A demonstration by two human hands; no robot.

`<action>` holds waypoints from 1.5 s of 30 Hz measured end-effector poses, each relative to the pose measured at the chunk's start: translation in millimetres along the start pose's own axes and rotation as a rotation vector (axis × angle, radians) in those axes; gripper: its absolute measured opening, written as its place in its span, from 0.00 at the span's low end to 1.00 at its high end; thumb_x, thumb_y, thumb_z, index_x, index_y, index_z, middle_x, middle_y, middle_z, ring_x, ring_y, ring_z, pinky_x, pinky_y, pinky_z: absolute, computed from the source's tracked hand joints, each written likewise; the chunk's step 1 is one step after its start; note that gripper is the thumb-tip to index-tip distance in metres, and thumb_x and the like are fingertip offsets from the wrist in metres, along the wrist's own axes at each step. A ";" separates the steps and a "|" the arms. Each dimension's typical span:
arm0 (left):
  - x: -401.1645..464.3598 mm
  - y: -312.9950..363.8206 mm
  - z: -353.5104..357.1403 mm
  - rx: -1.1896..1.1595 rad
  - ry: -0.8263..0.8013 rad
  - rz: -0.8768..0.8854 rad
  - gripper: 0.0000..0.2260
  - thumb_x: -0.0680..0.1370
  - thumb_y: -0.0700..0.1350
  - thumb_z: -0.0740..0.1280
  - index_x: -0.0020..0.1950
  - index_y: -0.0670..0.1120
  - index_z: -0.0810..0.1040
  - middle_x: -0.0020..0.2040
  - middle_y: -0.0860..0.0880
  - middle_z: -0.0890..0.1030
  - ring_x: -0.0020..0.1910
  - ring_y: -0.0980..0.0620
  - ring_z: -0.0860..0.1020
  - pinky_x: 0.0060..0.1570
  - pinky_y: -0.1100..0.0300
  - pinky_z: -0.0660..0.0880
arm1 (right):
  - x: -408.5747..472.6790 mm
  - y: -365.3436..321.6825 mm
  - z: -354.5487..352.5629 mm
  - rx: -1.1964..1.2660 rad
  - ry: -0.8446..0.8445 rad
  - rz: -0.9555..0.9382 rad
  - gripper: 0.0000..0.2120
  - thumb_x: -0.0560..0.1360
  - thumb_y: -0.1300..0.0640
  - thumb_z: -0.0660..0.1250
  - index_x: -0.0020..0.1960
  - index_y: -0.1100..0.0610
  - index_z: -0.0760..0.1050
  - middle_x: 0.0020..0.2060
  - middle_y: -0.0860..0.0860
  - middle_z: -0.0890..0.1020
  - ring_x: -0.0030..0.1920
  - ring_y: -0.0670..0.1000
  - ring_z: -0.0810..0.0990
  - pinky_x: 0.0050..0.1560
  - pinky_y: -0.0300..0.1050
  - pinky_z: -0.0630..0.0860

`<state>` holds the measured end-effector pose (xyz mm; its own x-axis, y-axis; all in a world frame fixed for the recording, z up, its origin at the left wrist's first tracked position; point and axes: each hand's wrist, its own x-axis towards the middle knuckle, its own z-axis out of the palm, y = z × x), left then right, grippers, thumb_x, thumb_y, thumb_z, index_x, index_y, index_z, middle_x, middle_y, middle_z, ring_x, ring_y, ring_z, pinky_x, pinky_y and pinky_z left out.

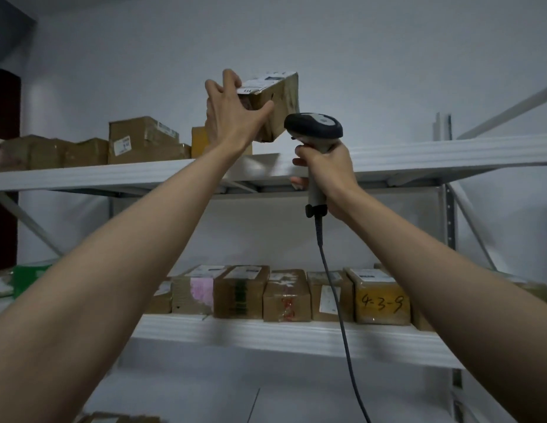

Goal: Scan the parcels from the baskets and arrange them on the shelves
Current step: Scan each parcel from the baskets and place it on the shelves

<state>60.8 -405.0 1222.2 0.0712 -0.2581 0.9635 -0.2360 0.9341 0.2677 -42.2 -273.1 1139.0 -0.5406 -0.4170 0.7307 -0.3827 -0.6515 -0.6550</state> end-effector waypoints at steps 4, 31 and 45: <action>28.6 -4.5 23.2 0.181 -0.109 -0.049 0.30 0.73 0.63 0.71 0.67 0.48 0.67 0.66 0.42 0.65 0.58 0.40 0.74 0.52 0.50 0.76 | 16.0 -0.2 4.7 -0.044 0.003 0.022 0.18 0.76 0.62 0.71 0.64 0.60 0.74 0.58 0.55 0.80 0.53 0.51 0.84 0.41 0.52 0.85; 19.3 -53.1 60.9 0.464 -0.352 0.269 0.29 0.81 0.56 0.60 0.80 0.51 0.58 0.76 0.42 0.64 0.74 0.38 0.63 0.70 0.42 0.64 | 12.5 33.0 -13.7 -0.091 -0.045 0.084 0.17 0.76 0.62 0.71 0.64 0.61 0.76 0.59 0.57 0.81 0.55 0.56 0.83 0.40 0.51 0.85; -134.8 -2.9 53.8 -0.072 -0.353 0.444 0.10 0.79 0.51 0.65 0.55 0.47 0.74 0.52 0.49 0.74 0.46 0.53 0.74 0.44 0.55 0.75 | -73.7 41.6 -90.8 -0.234 -0.062 0.225 0.17 0.79 0.62 0.68 0.67 0.60 0.73 0.58 0.56 0.79 0.54 0.54 0.83 0.39 0.44 0.83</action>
<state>-0.3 -386.1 1091.9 -0.3505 0.1078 0.9303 -0.1018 0.9831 -0.1523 -86.3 -211.9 1040.4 -0.5874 -0.5764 0.5680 -0.4244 -0.3782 -0.8227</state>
